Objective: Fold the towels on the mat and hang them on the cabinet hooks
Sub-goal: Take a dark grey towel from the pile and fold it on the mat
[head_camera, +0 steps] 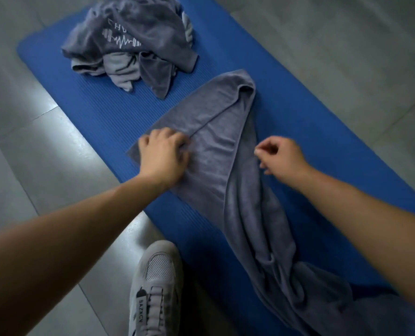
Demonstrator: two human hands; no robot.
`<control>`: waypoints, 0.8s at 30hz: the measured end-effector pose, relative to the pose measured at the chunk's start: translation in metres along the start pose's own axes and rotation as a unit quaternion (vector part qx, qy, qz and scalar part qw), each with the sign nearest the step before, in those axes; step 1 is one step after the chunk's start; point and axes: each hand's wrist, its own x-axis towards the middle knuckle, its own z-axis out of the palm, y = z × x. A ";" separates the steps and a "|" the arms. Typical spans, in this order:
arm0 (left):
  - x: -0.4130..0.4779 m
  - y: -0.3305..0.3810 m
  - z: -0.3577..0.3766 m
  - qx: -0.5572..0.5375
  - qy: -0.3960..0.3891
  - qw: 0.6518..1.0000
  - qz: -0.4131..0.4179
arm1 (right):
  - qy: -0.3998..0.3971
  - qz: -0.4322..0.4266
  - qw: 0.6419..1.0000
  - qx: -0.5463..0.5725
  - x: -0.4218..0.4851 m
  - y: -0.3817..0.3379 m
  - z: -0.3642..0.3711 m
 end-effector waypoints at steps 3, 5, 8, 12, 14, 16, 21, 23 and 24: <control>-0.015 0.040 0.017 -0.097 -0.207 0.972 0.048 | -0.071 0.069 0.994 0.039 -0.060 0.026 0.017; -0.025 0.057 0.029 -0.116 -0.292 0.947 0.062 | -0.090 0.098 0.989 0.071 -0.088 0.039 0.026; -0.036 0.070 0.039 -0.139 -0.343 0.923 0.103 | -0.063 0.105 0.988 0.097 -0.122 0.056 0.039; -0.041 0.073 0.049 0.034 -0.325 0.899 0.291 | -0.046 0.053 0.998 0.002 -0.152 0.074 0.055; -0.043 0.073 0.049 0.100 -0.317 0.874 0.353 | -0.058 0.037 0.997 -0.030 -0.162 0.079 0.060; -0.046 0.071 0.050 0.109 -0.303 0.868 0.378 | -0.043 0.020 0.998 -0.032 -0.169 0.082 0.065; -0.047 0.071 0.050 -0.042 -0.279 0.905 0.320 | -0.012 -0.001 1.000 -0.008 -0.178 0.082 0.075; -0.045 0.083 0.047 -0.084 -0.272 0.916 0.281 | 0.034 -0.005 0.999 0.017 -0.179 0.078 0.075; -0.044 0.090 0.044 -0.090 -0.270 0.921 0.267 | 0.059 0.000 0.998 0.026 -0.179 0.074 0.073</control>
